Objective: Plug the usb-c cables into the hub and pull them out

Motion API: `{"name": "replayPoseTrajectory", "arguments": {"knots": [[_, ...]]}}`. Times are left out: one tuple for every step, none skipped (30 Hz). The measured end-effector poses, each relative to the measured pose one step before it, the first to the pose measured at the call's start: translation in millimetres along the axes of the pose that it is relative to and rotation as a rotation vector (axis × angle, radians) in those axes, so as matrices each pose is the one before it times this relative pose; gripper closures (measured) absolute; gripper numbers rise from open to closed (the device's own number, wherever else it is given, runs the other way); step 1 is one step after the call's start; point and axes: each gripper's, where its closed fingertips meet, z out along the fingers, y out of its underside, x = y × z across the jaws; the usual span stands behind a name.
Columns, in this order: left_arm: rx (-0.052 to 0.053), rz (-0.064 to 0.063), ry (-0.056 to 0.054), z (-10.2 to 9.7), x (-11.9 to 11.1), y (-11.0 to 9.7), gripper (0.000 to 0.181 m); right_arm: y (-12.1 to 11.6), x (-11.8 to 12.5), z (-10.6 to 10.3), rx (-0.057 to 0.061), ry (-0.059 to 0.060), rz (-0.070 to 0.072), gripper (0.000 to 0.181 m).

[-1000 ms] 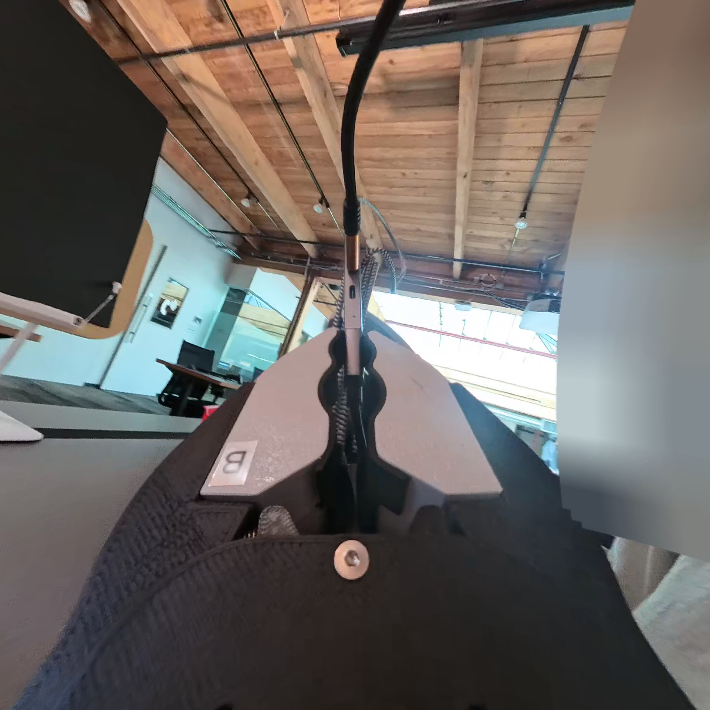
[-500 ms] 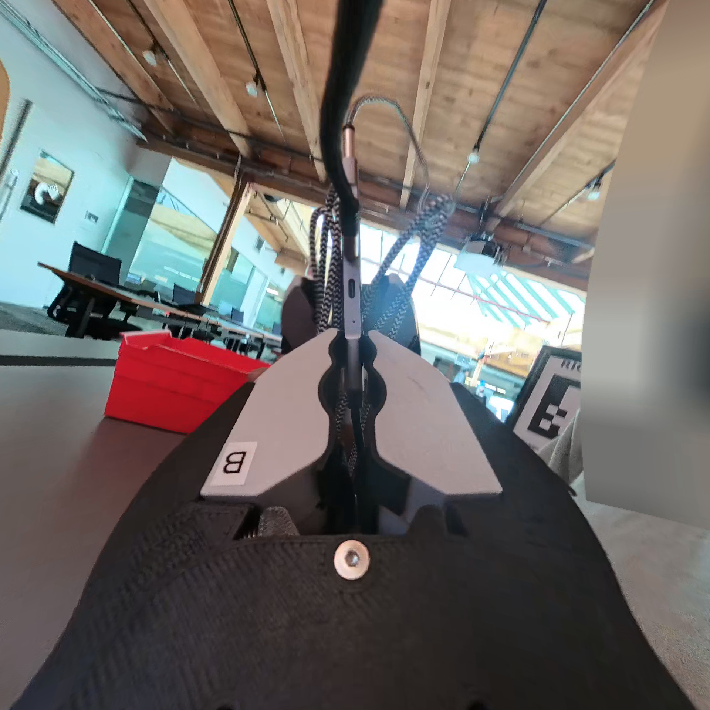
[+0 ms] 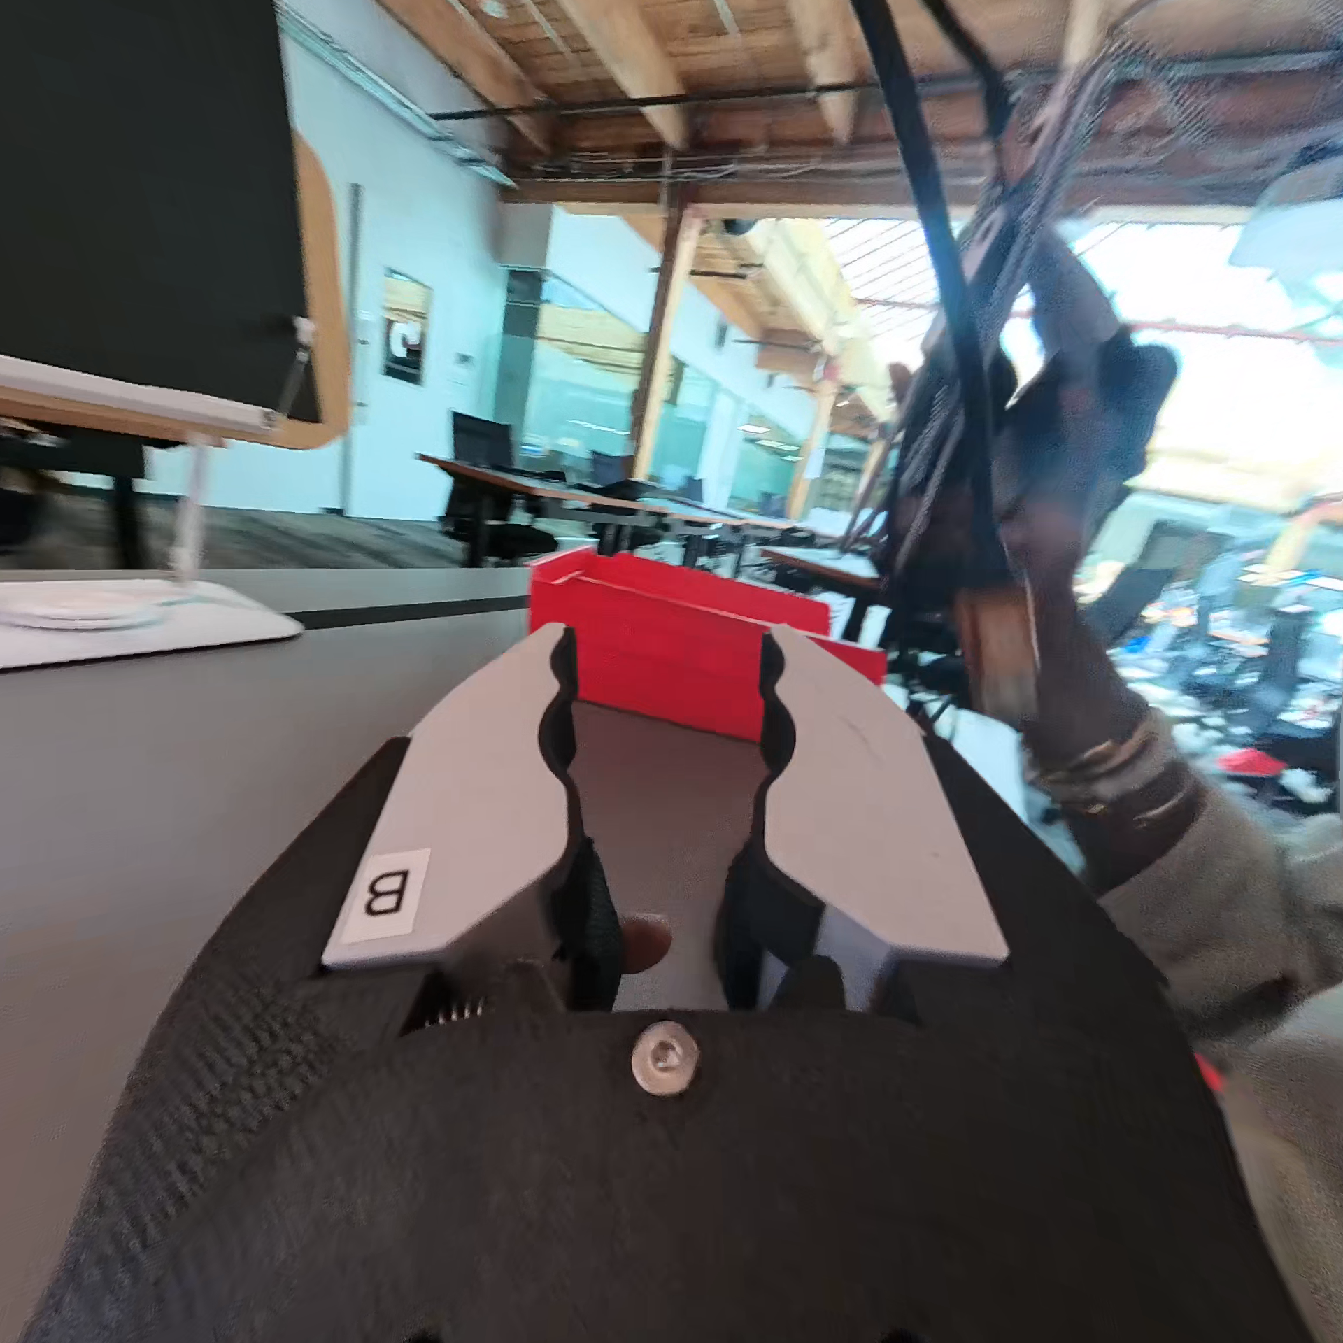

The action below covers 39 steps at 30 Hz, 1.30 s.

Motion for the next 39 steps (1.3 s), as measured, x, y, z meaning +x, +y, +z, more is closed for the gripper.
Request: {"name": "replayPoseTrajectory", "arguments": {"knots": [[-0.0093,0.0332,-0.0301,-1.2,-4.4,0.89,0.135,-19.16,11.84,-7.75,0.0204,0.0608,-0.0596,0.167],[-0.0079,0.0262,-0.0206,-0.71,-2.92,1.07,0.135,-17.62,14.85,-7.7,0.0107,0.0732,-0.0724,0.167],[-0.0056,0.0194,-0.0165,-0.15,-2.21,1.11,0.135,-15.9,16.36,-7.42,0.0051,0.0752,-0.0873,0.167],[0.001,0.0129,-0.0117,0.14,-1.24,0.5,0.135,-14.44,17.07,-6.63,0.0056,0.0719,-0.0905,0.167],[0.0074,0.0065,-0.0039,0.31,0.09,-0.02,0.135,-12.74,17.77,-5.39,0.011,0.071,-0.085,0.167],[0.0085,0.0009,-0.0005,0.52,0.61,0.02,0.135,-11.37,16.86,-4.36,0.0198,0.0566,-0.0766,0.167],[0.0059,-0.0008,-0.0001,0.55,0.5,0.17,0.135,-8.95,15.77,-3.03,0.0222,0.0436,-0.0702,0.167],[0.0007,0.0034,-0.005,0.32,-0.15,0.3,0.135,-5.02,15.4,-1.61,0.0162,0.0393,-0.0654,0.167],[-0.0019,0.0066,-0.003,0.28,0.17,0.09,0.135,-0.15,15.36,-0.46,-0.0011,0.0347,-0.056,0.167],[-0.0016,0.0072,0.0037,0.13,1.12,-0.08,0.136,5.96,14.02,0.64,-0.0288,0.0266,-0.0498,0.167],[-0.002,0.0072,0.0037,0.17,0.89,0.06,0.136,10.46,11.23,1.51,-0.0457,0.0141,-0.0418,0.167],[-0.0021,0.0047,-0.0017,0.1,0.14,0.31,0.136,12.61,8.76,1.88,-0.0505,0.0026,-0.0314,0.167],[-0.0009,0.0025,-0.0018,0.22,-0.05,0.33,0.136,13.22,6.98,1.85,-0.0478,0.0004,-0.0134,0.167],[0.0,0.0008,0.0006,0.15,-0.02,0.24,0.136,12.17,5.79,2.02,-0.0352,0.0015,0.0093,0.167],[0.0003,-0.0012,0.0005,0.16,-0.08,0.17,0.136,10.81,4.81,2.04,-0.022,0.0038,0.023,0.167],[0.0008,-0.0022,-0.0006,0.07,-0.36,0.15,0.137,9.08,4.21,2.11,-0.0073,0.0071,0.0252,0.167],[0.002,-0.002,-0.0004,-0.21,-0.31,-0.18,0.137,7.46,3.56,1.58,0.0074,0.0056,0.0238,0.167],[0.0028,-0.0022,0.0008,-0.25,-0.13,-0.32,0.137,6.22,2.24,1.18,0.0222,-0.0029,0.0221,0.167],[0.0031,-0.0027,0.0024,-0.33,0.12,-0.38,0.138,5.69,1.96,0.12,0.0361,-0.0057,0.0275,0.167],[0.003,-0.0036,0.003,-0.32,0.07,-0.5,0.138,6.79,3.3,-0.69,0.0415,0.0018,0.0342,0.167],[0.003,-0.0043,0.001,-0.35,-0.34,-0.43,0.138,7.62,3.58,-1.84,0.0332,0.0076,0.0387,0.167],[0.0027,-0.004,0.0011,-0.18,-0.27,-0.33,0.139,9.8,2.96,-3.04,0.011,0.0083,0.0337,0.167],[0.0013,-0.0033,0.0014,-0.17,-0.09,-0.1,0.139,12.7,2.77,-3.83,-0.0199,0.0095,0.0211,0.167],[0.0004,-0.0026,0.0007,-0.12,-0.22,-0.06,0.139,15.72,3.71,-4.34,-0.0546,0.0221,0.0035,0.166],[-0.0001,-0.0018,0.0007,0.05,-0.19,0.07,0.139,17.17,4.33,-4.25,-0.0793,0.0298,-0.0122,0.167],[-0.0008,-0.0013,0.0006,0.01,-0.06,0.19,0.139,17.82,4.01,-3.86,-0.0936,0.0288,-0.0213,0.167],[-0.0012,-0.0007,0.0003,0.1,-0.12,0.18,0.139,18.42,3.5,-3.49,-0.107,0.028,-0.026,0.166],[-0.001,0.0,0.0001,0.12,0.0,0.18,0.139,17.3,2.55,-2.97,-0.1108,0.0237,-0.0329,0.166],[-0.0002,0.0011,0.0,0.0,0.12,0.05,0.14,15.29,0.44,-2.66,-0.1069,0.0123,-0.0443,0.167],[0.0003,0.0021,-0.0011,-0.06,0.1,0.01,0.14,13.47,-0.91,-2.24,-0.1041,0.0051,-0.0564,0.167],[0.0003,0.003,-0.0007,-0.03,0.21,-0.08,0.14,11.81,-0.96,-2.22,-0.1,0.0092,-0.0688,0.167],[-0.0001,0.0039,-0.0009,0.02,0.3,0.12,0.14,10.72,-0.48,-1.92,-0.0978,0.0158,-0.0875,0.167],[-0.0011,0.0047,-0.0011,0.1,0.32,0.1,0.14,10.68,-1.29,-0.8,-0.1021,0.015,-0.1075,0.167],[-0.0019,0.0054,-0.0008,0.15,0.5,0.25,0.14,10.75,-2.64,0.13,-0.1051,0.0109,-0.1164,0.167],[-0.0024,0.0064,-0.0007,0.23,0.56,0.25,0.141,9.6,-4.15,1.33,-0.0968,0.0058,-0.11,0.167],[-0.0027,0.0071,-0.0002,0.29,0.65,0.41,0.141,7.77,-6.23,2.44,-0.0861,-0.006,-0.0938,0.167],[-0.0028,0.0069,-0.0001,0.31,0.69,0.32,0.141,5.67,-6.6,3.47,-0.0709,-0.0097,-0.0692,0.166],[-0.0025,0.0065,-0.0006,0.23,0.66,0.25,0.141,3.18,-6.78,4.61,-0.051,-0.0148,-0.044,0.166],[-0.0011,0.0058,-0.0009,0.22,0.38,0.01,0.141,1.44,-8.04,5.32,-0.0325,-0.0301,-0.0273,0.165]]}}
